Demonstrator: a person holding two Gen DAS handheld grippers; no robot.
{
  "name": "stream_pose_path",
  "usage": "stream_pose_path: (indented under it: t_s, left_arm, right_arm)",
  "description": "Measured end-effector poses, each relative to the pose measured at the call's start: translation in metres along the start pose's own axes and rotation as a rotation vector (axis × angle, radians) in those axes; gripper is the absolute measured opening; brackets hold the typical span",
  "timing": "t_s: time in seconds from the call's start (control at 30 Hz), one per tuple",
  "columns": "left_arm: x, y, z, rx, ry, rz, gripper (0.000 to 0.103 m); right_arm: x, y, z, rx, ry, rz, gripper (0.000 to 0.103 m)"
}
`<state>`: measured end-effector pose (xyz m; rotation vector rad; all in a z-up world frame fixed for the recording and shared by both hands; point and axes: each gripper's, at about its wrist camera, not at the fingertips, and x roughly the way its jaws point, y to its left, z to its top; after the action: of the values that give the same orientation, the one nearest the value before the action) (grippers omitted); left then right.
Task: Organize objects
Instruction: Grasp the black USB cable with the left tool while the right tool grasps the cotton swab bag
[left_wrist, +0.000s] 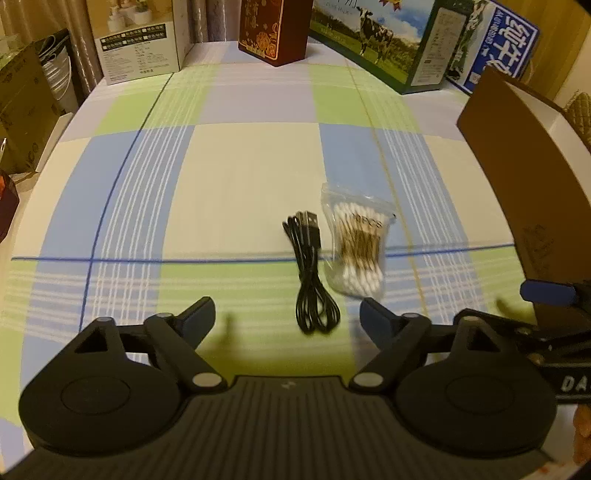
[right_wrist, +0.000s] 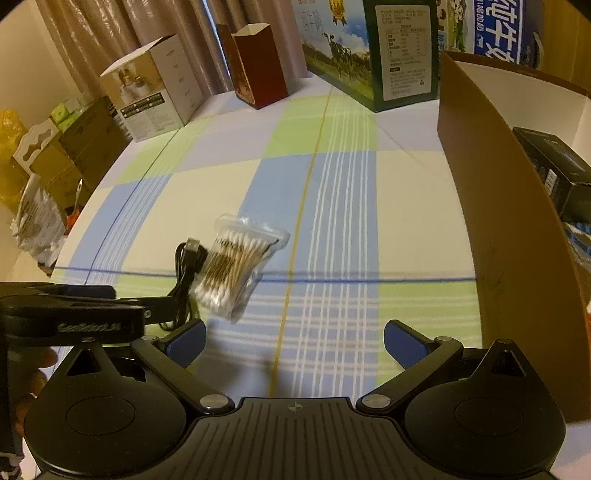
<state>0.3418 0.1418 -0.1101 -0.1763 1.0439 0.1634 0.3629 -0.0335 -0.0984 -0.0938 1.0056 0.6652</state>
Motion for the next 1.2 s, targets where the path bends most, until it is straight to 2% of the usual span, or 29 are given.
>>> stream_pose_path:
  t_s: [0.13, 0.27, 0.33, 0.43, 0.47, 0.5, 0.8, 0.9, 0.97, 1.0, 1.13, 1.2]
  left_arm:
    - [0.017, 0.001, 0.012, -0.007, 0.019, 0.001, 0.072]
    - [0.027, 0.003, 0.020, -0.008, 0.021, -0.008, 0.067]
    - [0.031, 0.002, 0.023, 0.004, 0.016, -0.013, 0.061]
    - [0.035, 0.006, 0.025, 0.012, 0.015, -0.022, 0.036]
    - [0.036, 0.007, 0.025, 0.010, 0.016, -0.022, 0.024]
    - [0.036, 0.010, 0.025, 0.007, 0.018, -0.014, 0.017]
    - [0.031, 0.048, 0.012, -0.051, 0.023, 0.037, 0.017]
    - [0.029, 0.058, 0.010, -0.067, 0.028, 0.046, 0.017]
    - [0.028, 0.062, 0.009, -0.070, 0.030, 0.048, 0.017]
    - [0.028, 0.063, 0.008, -0.072, 0.030, 0.048, 0.017]
    - [0.026, 0.062, 0.006, -0.068, 0.031, 0.047, 0.017]
    - [0.025, 0.060, 0.004, -0.061, 0.032, 0.045, 0.017]
  right_arm:
    - [0.010, 0.002, 0.009, -0.017, -0.005, 0.003, 0.088]
    - [0.020, 0.004, 0.017, -0.014, -0.005, 0.018, 0.082]
    - [0.026, 0.008, 0.021, -0.020, -0.003, 0.024, 0.079]
    - [0.035, 0.014, 0.025, -0.031, 0.001, 0.036, 0.074]
    - [0.038, 0.016, 0.027, -0.034, 0.004, 0.041, 0.073]
    - [0.041, 0.018, 0.028, -0.035, 0.006, 0.048, 0.072]
    - [0.073, 0.044, 0.038, -0.033, 0.033, 0.084, 0.064]
    - [0.084, 0.052, 0.039, -0.053, 0.032, 0.049, 0.053]
    - [0.086, 0.059, 0.037, -0.115, 0.014, 0.012, 0.041]
    - [0.087, 0.062, 0.037, -0.149, 0.011, -0.004, 0.039]
    - [0.084, 0.065, 0.027, -0.243, 0.011, 0.004, 0.023]
    - [0.082, 0.063, 0.022, -0.257, 0.024, 0.016, 0.021]
